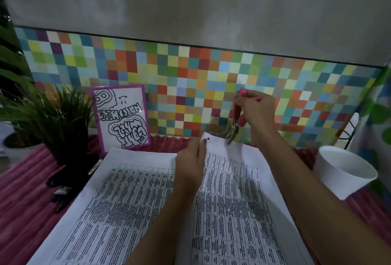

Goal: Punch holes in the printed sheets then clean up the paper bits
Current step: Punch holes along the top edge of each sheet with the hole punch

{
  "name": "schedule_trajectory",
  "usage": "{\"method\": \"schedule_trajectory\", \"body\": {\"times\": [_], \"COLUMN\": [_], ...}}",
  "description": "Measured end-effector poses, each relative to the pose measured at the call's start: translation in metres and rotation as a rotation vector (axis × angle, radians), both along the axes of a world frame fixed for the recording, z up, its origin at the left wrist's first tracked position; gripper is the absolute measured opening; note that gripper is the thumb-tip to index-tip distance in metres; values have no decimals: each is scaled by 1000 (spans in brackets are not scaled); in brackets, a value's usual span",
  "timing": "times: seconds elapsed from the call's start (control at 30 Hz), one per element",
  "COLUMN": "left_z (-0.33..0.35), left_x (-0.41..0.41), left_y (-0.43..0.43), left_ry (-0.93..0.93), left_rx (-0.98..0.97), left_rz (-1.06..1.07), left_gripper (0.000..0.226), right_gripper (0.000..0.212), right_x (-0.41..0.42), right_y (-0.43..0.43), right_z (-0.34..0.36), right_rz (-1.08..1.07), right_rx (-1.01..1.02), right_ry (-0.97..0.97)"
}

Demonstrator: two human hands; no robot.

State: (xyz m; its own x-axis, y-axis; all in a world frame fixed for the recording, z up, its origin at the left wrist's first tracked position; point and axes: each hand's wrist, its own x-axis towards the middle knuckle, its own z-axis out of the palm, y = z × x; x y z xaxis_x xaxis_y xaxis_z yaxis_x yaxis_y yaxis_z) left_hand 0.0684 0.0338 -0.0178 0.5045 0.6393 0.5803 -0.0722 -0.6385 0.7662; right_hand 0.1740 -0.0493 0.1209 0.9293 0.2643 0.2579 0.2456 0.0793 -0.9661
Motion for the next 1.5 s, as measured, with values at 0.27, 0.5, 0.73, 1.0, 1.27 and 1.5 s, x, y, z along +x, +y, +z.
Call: {"method": "schedule_trajectory", "body": {"times": [0.27, 0.5, 0.73, 1.0, 1.27, 1.5], "left_z": [0, 0, 1, 3, 4, 4], "left_x": [0, -2, -3, -3, -4, -6], "left_y": [-1, -5, -4, -3, -2, -5], "left_ry": [-172, -172, -157, -150, -139, -150], "left_rx": [-280, -235, -195, -205, -187, -149], "left_rz": [-201, -264, -238, -208, -196, -210], "left_gripper": [36, 28, 39, 39, 41, 38], "right_gripper": [7, 8, 14, 22, 15, 37], "right_x": [21, 30, 29, 28, 26, 27], "right_y": [-27, -21, -12, -8, -5, -1], "right_z": [-6, -9, -10, -12, -12, -15], "right_rz": [121, 97, 93, 50, 37, -68], "right_rx": [173, 239, 195, 230, 198, 230], "right_ry": [193, 172, 110, 82, 21, -23]}}
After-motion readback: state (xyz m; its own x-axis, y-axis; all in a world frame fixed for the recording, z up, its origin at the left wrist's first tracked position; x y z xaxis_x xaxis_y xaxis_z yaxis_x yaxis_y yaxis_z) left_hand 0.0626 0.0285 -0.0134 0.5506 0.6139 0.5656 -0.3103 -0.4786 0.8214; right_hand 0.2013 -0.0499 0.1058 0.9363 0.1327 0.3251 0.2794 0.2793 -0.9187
